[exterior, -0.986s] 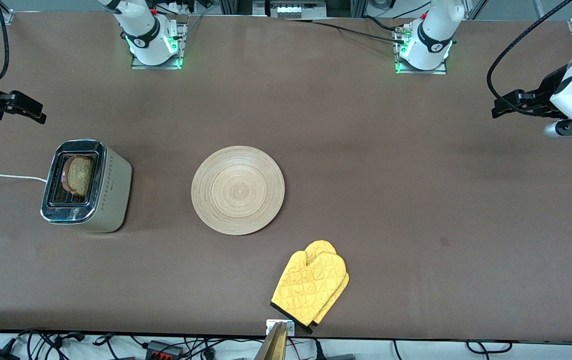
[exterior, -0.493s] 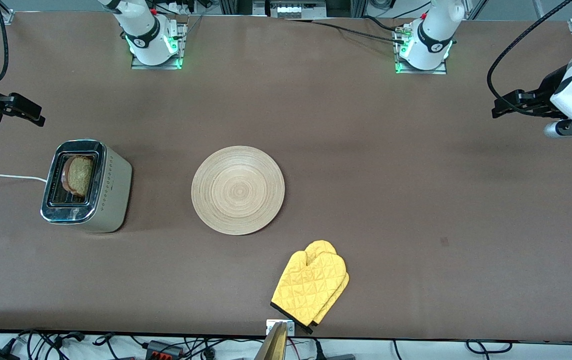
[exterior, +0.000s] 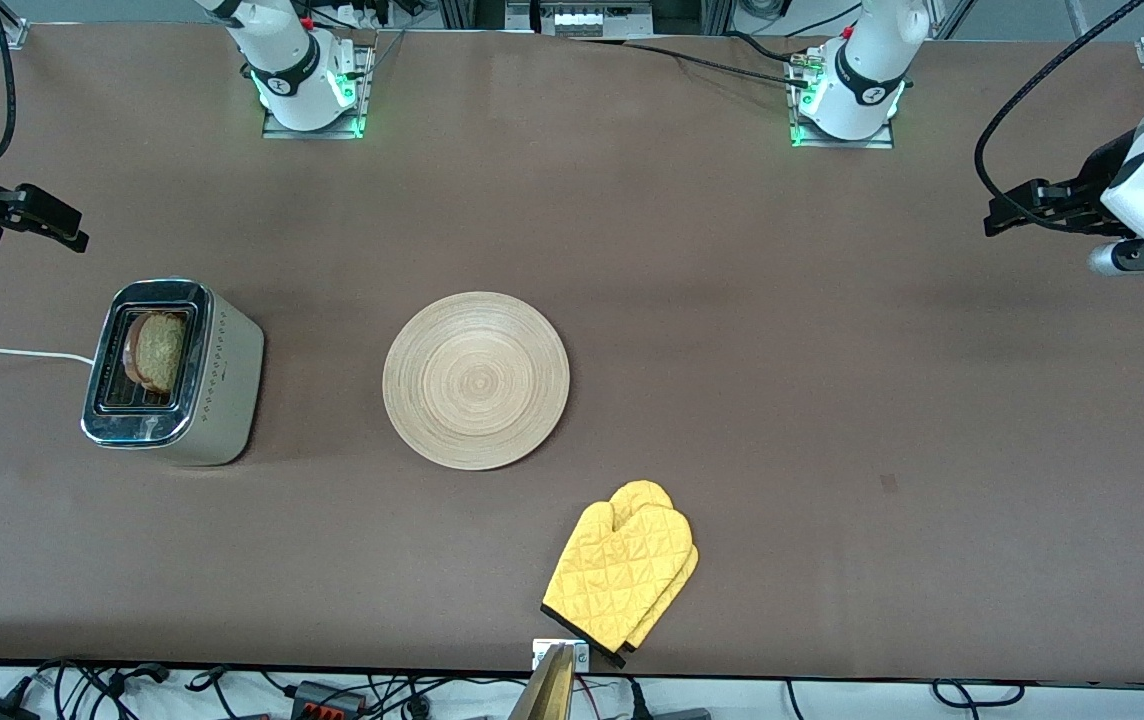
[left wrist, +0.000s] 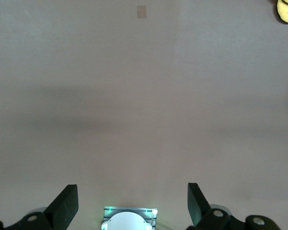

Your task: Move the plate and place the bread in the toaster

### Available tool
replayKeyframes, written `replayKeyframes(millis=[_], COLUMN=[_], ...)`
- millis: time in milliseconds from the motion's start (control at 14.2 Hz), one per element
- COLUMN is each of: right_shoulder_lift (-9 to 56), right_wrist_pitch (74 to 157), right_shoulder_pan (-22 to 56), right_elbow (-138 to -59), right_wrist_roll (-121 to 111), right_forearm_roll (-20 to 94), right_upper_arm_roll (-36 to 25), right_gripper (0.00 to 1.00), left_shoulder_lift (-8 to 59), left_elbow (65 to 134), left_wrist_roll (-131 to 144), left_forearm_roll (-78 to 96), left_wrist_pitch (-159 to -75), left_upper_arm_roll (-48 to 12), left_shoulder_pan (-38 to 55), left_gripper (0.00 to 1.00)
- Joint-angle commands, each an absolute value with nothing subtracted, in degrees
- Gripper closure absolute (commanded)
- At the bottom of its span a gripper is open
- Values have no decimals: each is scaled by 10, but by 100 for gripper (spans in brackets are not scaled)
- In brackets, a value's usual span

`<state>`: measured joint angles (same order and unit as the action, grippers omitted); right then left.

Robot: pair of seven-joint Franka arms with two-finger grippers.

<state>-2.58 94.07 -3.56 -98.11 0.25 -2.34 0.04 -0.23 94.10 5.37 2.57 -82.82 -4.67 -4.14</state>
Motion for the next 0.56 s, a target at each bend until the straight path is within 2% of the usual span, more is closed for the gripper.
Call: replayKeyframes(millis=[0, 493], right_shoulder_lift=[-40, -40], right_wrist_pitch=[943, 942], right_shoulder_pan=[-38, -37], right_elbow=[-993, -994], right_wrist_roll=[-6, -8], right_forearm_roll=[-14, -15], right_upper_arm_roll=[1, 3], right_gripper=[0, 0], left_shoulder_lift=[4, 4], left_elbow=[924, 924], left_wrist_roll=[55, 53], left_forearm_roll=[27, 6], left_wrist_pitch=[-816, -818], left_upper_arm_roll=[-48, -48], left_shoulder_pan=[-44, -42], left_gripper=[0, 0])
